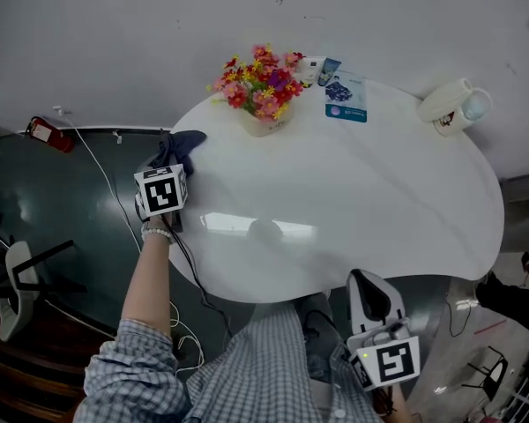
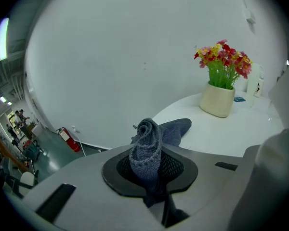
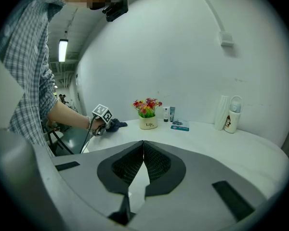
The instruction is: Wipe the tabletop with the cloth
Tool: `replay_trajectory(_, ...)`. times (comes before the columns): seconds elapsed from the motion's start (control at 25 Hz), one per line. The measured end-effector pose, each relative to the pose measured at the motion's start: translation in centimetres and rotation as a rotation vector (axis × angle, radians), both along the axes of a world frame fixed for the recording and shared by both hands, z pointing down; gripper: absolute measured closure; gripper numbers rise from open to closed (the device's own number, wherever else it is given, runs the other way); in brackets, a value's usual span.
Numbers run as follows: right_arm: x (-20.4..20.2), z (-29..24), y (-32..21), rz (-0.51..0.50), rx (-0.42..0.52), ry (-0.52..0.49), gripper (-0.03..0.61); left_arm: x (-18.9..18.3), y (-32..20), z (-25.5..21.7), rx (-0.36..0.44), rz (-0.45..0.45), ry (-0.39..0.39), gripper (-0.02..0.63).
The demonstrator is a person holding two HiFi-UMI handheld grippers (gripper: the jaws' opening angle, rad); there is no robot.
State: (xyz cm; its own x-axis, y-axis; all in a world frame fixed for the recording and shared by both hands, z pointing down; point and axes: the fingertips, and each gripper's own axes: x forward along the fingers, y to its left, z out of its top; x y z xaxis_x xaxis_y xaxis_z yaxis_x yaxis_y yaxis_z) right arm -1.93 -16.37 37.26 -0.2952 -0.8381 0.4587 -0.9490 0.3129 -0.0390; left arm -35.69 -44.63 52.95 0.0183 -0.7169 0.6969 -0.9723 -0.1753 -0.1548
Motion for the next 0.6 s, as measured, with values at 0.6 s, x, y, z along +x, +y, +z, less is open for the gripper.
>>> replay_trajectory(0.6,3.4,0.4,1.3,0.076,-0.021,0.059,0.569,2.0,-6.5,-0.5,0.033,0.123,-0.187,0.560)
